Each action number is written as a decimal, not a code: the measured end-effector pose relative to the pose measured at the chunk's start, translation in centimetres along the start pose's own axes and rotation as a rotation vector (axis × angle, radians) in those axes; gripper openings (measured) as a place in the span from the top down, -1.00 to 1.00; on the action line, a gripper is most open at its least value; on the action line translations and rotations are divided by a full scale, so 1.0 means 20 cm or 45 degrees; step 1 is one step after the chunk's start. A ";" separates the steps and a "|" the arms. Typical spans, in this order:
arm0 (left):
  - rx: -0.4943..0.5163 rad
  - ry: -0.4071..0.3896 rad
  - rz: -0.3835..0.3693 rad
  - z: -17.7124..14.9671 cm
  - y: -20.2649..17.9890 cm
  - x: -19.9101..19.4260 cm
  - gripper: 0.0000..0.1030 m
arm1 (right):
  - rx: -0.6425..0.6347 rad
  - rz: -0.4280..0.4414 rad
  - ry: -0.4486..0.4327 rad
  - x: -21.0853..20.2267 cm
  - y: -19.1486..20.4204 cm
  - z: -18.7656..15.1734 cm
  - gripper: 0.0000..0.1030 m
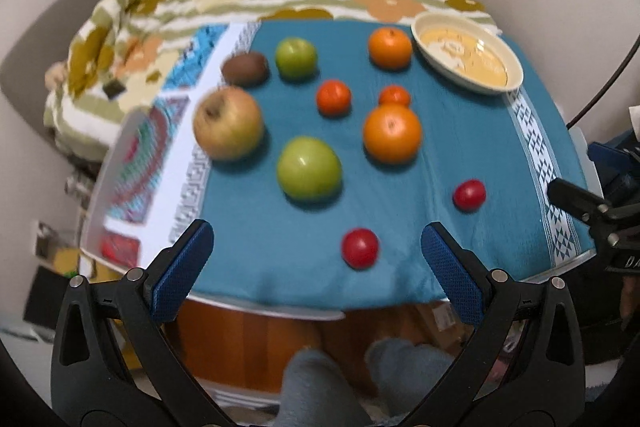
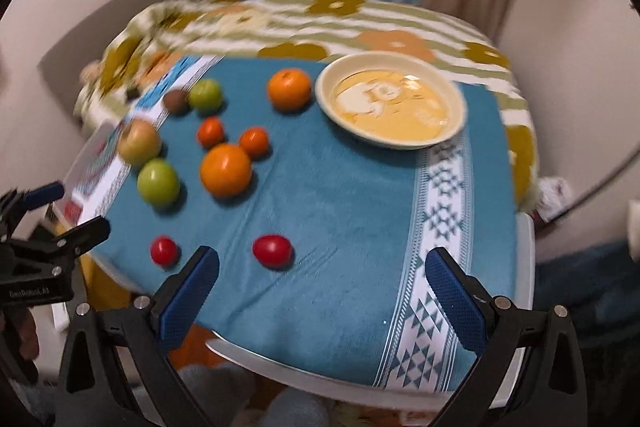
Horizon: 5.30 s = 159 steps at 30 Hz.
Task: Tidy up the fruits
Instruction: 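Grasp a red cherry tomato with the right tool while the left tool grasps another, then carry both cherry tomatoes over the cream bowl with both tools, then open both tools to drop the tomatoes into the bowl, then withdraw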
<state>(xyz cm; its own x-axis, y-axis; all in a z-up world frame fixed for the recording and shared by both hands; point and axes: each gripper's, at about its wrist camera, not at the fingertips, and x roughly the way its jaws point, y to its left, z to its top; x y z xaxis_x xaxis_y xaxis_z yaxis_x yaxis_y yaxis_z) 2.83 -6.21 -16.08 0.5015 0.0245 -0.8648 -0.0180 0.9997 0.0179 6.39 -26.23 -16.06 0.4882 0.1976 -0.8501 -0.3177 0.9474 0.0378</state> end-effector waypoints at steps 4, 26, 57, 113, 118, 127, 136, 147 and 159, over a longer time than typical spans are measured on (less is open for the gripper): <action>-0.036 0.049 0.016 -0.07 -0.06 0.09 -1.00 | -0.171 0.110 0.030 0.10 0.01 -0.03 -0.99; -0.121 0.142 0.032 -0.12 -0.16 0.38 0.03 | -0.499 0.344 0.181 0.46 0.11 -0.03 -0.34; -0.099 0.014 0.098 0.02 -0.15 0.17 0.32 | -0.475 0.360 0.036 0.28 0.12 0.10 0.37; 0.783 0.072 -0.320 1.36 -1.05 1.05 0.15 | 0.371 -0.115 0.043 0.50 -0.76 0.62 0.37; 0.766 0.012 -0.317 1.37 -1.02 0.99 -1.00 | 0.347 -0.114 0.038 0.48 -0.76 0.60 0.37; 0.657 0.014 -0.312 1.42 -0.88 0.92 -1.00 | 0.278 -0.092 0.027 0.48 -0.75 0.62 0.37; 0.554 0.029 -0.249 1.41 -0.69 0.86 -1.00 | 0.162 -0.015 -0.020 0.59 -0.74 0.72 0.37; 0.433 0.072 -0.193 1.34 -0.51 0.89 -1.00 | 0.056 0.028 -0.028 0.72 -0.72 0.80 0.37; 0.340 0.072 -0.164 1.28 -0.41 0.83 -1.00 | 0.031 -0.013 -0.032 0.67 -0.70 0.79 -1.00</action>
<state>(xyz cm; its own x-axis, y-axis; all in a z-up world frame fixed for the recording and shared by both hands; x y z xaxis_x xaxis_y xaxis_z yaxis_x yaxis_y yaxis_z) 33.41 -13.87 -17.85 0.4360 -0.0954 -0.8949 0.2746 0.9611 0.0314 30.16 -32.93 -19.64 0.5117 0.1937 -0.8371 -0.2926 0.9553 0.0422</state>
